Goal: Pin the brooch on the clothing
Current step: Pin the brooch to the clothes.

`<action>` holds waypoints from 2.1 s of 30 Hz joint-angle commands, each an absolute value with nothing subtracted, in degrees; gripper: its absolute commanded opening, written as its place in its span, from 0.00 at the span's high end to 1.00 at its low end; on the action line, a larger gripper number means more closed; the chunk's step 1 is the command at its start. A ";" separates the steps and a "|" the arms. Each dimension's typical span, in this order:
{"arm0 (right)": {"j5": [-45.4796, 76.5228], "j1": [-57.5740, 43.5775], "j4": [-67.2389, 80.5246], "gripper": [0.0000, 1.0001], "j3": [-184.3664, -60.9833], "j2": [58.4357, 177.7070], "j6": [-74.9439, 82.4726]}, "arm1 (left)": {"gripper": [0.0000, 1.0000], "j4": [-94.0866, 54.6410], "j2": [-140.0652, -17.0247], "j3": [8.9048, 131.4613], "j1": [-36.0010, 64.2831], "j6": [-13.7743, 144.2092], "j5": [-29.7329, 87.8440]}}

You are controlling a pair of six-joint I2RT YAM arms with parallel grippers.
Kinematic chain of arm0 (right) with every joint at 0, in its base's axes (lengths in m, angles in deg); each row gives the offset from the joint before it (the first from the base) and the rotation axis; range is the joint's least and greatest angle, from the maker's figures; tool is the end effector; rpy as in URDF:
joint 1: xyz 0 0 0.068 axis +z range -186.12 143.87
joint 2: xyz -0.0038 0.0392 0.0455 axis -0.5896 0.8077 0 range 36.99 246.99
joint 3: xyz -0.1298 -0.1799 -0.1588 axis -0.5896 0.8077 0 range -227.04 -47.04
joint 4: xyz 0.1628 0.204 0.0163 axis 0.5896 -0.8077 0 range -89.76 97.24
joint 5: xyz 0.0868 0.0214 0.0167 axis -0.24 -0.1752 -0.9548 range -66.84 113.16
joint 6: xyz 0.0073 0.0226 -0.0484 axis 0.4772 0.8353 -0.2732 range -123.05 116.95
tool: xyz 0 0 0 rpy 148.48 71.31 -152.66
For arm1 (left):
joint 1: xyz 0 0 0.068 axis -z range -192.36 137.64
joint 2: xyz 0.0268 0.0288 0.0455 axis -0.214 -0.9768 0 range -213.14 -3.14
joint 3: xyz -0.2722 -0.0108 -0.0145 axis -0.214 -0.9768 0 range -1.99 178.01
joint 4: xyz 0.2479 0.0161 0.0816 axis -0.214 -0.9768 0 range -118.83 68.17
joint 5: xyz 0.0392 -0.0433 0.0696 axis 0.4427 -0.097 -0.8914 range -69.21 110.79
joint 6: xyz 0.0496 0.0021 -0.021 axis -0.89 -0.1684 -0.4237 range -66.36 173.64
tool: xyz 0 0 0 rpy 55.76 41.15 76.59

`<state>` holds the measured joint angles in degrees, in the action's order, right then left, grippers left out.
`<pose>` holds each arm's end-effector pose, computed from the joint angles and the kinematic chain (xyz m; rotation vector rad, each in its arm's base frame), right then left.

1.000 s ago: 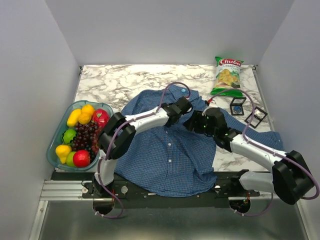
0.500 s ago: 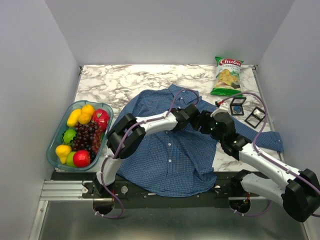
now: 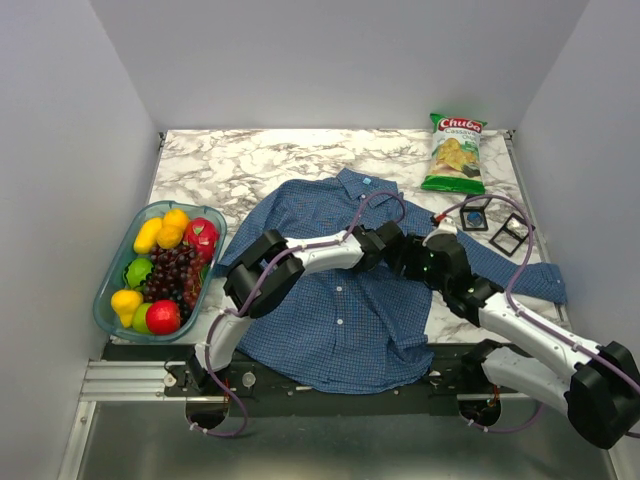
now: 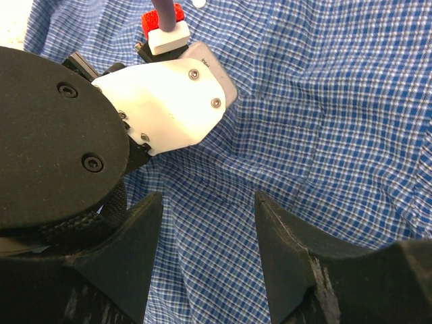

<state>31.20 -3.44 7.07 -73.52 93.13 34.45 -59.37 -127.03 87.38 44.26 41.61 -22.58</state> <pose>0.1798 0.1094 0.2093 0.1769 2.1343 0.5897 0.2591 -0.3488 0.1482 1.2651 2.1277 0.7612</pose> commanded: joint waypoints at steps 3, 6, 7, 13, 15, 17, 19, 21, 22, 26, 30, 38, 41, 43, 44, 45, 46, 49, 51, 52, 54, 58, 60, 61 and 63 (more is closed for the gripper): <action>32.22 -3.08 11.63 0.35 -73.85 91.75 35.36 | 1.00 -59.27 -128.12 87.84 49.87 40.98 -24.82; 32.21 -3.08 11.63 0.35 -73.85 92.10 35.36 | 1.00 -58.83 -127.33 87.84 50.22 40.98 -24.73; 32.13 -3.08 11.72 0.35 -73.93 92.18 35.44 | 1.00 -58.48 -127.07 87.75 50.31 40.89 -24.56; 32.13 -3.08 11.63 0.35 -74.20 92.62 35.45 | 1.00 -57.25 -125.83 87.22 51.10 40.54 -23.33; 32.13 -3.08 11.72 0.35 -74.20 92.45 35.45 | 1.00 -57.25 -125.75 87.31 51.36 40.72 -22.71; 32.21 -3.08 11.72 0.35 -74.20 92.54 35.45 | 1.00 -57.16 -125.40 87.49 51.71 40.89 -22.19; 32.30 -3.08 11.63 0.35 -74.20 92.54 35.53 | 1.00 -56.98 -124.96 87.49 51.98 41.16 -21.84; 32.48 -3.08 11.63 0.35 -74.11 92.45 35.53 | 1.00 -56.81 -124.34 87.49 52.15 41.25 -21.39; 32.57 -3.08 11.55 0.35 -74.11 92.45 35.53 | 1.00 -56.55 -124.17 87.23 52.15 41.33 -21.31; 33.01 -3.08 11.19 0.35 -74.02 92.10 35.45 | 1.00 -56.37 -123.55 87.22 52.85 41.59 -20.69; 33.97 -3.17 10.84 0.35 -73.85 91.66 35.36 | 1.00 -56.19 -122.67 87.40 53.21 41.95 -20.25; 34.32 -3.08 10.49 0.35 -74.11 91.31 35.36 | 1.00 -55.40 -121.70 86.78 54.09 42.21 -18.06; 34.50 -3.08 10.40 0.35 -74.02 91.22 35.27 | 1.00 -54.96 -121.53 86.52 54.44 42.39 -16.83; 34.59 -3.08 10.31 0.35 -74.02 91.31 35.27 | 1.00 -54.70 -121.26 86.34 54.61 42.39 -16.39; 34.59 -3.08 10.40 0.35 -74.02 91.39 35.27 | 1.00 -54.70 -121.18 86.34 54.88 42.47 -16.04; 34.59 -3.08 10.40 0.35 -74.02 91.39 35.27 | 1.00 -54.61 -120.83 86.26 54.79 42.65 -15.77; 34.59 -3.08 10.32 0.35 -74.02 91.39 35.27 | 1.00 -54.26 -120.65 86.08 54.88 42.74 -15.33; 34.59 -3.08 10.40 0.35 -74.02 91.48 35.27 | 1.00 -53.73 -119.51 85.82 54.88 43.53 -13.40; 34.59 -3.08 10.31 0.35 -74.02 91.39 35.27 | 1.00 -53.73 -118.81 85.90 54.79 43.97 -12.17; 34.59 -3.17 10.23 0.35 -74.02 91.39 35.27 | 1.00 -53.73 -118.54 85.90 54.88 44.32 -11.90; 34.85 -3.08 10.05 0.35 -73.94 91.13 35.27 | 1.00 -53.73 -117.75 85.90 54.70 44.76 -10.50; 35.03 -3.08 9.79 0.35 -74.02 90.87 35.18 | 1.00 -53.47 -116.43 85.90 54.26 45.90 -7.87; 35.20 -3.08 9.70 0.34 -74.02 90.69 35.18 | 1.00 -53.38 -115.73 85.90 54.09 46.43 -7.07; 35.20 -3.08 9.70 0.34 -74.02 90.60 35.18 | 1.00 -53.29 -115.47 85.82 54.00 46.69 -6.20; 35.29 -3.08 9.70 0.35 -74.11 90.52 35.18 | 1.00 -53.20 -115.03 85.82 53.65 47.22 -5.23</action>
